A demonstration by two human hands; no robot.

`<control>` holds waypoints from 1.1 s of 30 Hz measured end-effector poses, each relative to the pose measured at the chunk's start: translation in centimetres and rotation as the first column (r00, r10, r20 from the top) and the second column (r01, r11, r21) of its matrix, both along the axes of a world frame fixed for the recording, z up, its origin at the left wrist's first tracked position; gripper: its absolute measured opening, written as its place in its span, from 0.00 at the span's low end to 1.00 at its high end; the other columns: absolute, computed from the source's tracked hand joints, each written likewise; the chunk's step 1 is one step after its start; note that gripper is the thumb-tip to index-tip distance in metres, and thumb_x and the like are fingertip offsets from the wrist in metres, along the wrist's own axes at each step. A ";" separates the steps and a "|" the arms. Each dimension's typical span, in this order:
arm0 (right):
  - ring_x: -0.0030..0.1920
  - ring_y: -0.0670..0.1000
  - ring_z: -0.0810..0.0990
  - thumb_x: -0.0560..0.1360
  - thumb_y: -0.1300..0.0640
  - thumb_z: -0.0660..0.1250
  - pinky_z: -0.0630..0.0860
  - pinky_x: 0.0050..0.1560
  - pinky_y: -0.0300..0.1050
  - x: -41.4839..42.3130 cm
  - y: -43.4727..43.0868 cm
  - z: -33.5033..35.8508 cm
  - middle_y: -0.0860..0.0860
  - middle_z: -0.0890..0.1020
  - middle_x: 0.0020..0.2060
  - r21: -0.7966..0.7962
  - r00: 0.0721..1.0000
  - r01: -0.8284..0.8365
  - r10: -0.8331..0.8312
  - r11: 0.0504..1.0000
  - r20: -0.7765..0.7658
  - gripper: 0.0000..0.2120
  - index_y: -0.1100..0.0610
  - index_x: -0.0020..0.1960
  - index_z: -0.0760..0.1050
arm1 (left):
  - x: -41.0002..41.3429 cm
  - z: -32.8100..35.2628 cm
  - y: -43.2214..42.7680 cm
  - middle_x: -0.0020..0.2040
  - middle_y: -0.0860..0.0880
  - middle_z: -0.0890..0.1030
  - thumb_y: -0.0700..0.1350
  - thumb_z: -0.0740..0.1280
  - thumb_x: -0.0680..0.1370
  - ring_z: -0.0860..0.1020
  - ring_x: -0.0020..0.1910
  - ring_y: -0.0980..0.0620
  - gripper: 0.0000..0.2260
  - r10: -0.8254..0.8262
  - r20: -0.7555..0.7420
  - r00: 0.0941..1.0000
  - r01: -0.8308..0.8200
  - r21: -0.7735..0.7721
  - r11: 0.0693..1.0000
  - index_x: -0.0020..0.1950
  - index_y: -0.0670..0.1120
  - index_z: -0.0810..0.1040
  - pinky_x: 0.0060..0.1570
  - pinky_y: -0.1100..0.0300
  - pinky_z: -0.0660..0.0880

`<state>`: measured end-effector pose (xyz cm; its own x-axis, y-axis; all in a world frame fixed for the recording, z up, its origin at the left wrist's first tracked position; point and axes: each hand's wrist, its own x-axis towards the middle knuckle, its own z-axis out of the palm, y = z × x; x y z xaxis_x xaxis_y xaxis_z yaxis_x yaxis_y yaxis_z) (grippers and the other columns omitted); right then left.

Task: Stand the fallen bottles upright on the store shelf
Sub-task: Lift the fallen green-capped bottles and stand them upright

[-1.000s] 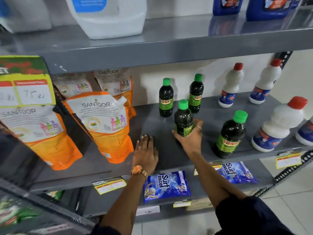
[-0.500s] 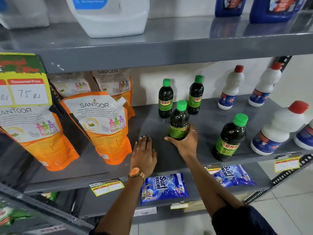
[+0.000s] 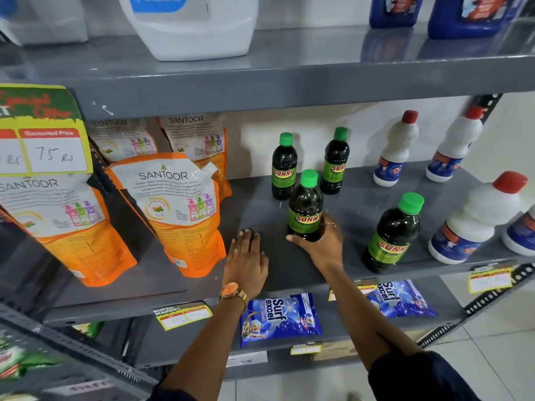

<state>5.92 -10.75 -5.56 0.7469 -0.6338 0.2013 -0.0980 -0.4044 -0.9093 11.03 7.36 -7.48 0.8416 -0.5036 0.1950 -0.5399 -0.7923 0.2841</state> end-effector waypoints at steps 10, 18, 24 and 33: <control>0.49 0.44 0.81 0.55 0.46 0.82 0.75 0.50 0.35 -3.5 0.2 -0.2 0.46 0.83 0.47 0.009 0.982 -0.157 0.157 0.988 -0.100 0.34 0.54 0.57 0.77 | 0.5 0.2 0.3 0.76 0.41 0.59 0.49 0.52 0.79 0.53 0.77 0.46 0.24 -0.008 -0.011 1.000 0.007 -0.023 1.000 0.74 0.43 0.57 0.76 0.51 0.47; 0.50 0.40 0.81 0.57 0.44 0.81 0.77 0.50 0.35 -9.2 0.4 -1.0 0.44 0.84 0.48 0.016 0.990 -0.134 0.135 0.991 -0.047 0.33 0.53 0.58 0.77 | -1.1 1.1 -0.8 0.76 0.41 0.59 0.47 0.55 0.79 0.54 0.76 0.45 0.23 -0.073 -0.085 0.994 0.066 -0.087 0.994 0.73 0.44 0.59 0.75 0.52 0.48; 0.52 0.35 0.78 0.59 0.47 0.81 0.77 0.55 0.36 -8.6 0.9 -1.2 0.39 0.81 0.49 -0.023 0.972 -0.215 0.212 0.976 -0.101 0.32 0.48 0.60 0.75 | -2.1 1.3 1.2 0.73 0.45 0.67 0.48 0.67 0.71 0.68 0.68 0.48 0.31 -0.209 -0.399 0.893 0.060 -0.355 0.933 0.72 0.53 0.60 0.62 0.56 0.68; 0.52 0.42 0.75 0.58 0.39 0.77 0.72 0.50 0.36 -15.4 -2.8 -2.1 0.45 0.75 0.54 0.002 0.903 0.386 -0.378 0.923 0.206 0.36 0.46 0.62 0.69 | -4.5 1.6 -2.6 0.62 0.52 0.77 0.65 0.76 0.53 0.75 0.61 0.48 0.43 -0.181 -0.372 0.911 0.027 -0.382 0.924 0.65 0.60 0.64 0.56 0.55 0.73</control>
<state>-9.43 -13.51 -7.65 0.3912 -0.8511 0.3501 -0.0708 -0.4071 -0.9106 6.49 4.74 -5.89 0.8330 -0.5514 0.0446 -0.3962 -0.5384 0.7437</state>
